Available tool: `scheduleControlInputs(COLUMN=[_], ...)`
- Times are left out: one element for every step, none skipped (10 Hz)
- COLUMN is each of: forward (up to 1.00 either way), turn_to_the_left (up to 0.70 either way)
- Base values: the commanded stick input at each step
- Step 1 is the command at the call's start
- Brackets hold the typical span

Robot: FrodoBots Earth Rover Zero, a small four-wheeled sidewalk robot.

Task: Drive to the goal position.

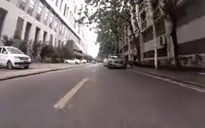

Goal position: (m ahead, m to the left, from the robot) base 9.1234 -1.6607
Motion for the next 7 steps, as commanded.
scheduleControlInputs(forward=[0.70, 0.70, 0.70, 0.70, 0.70, 0.70, 0.70], turn_to_the_left=[0.00, 0.00, 0.00, 0.00, 0.00, 0.00, 0.00])
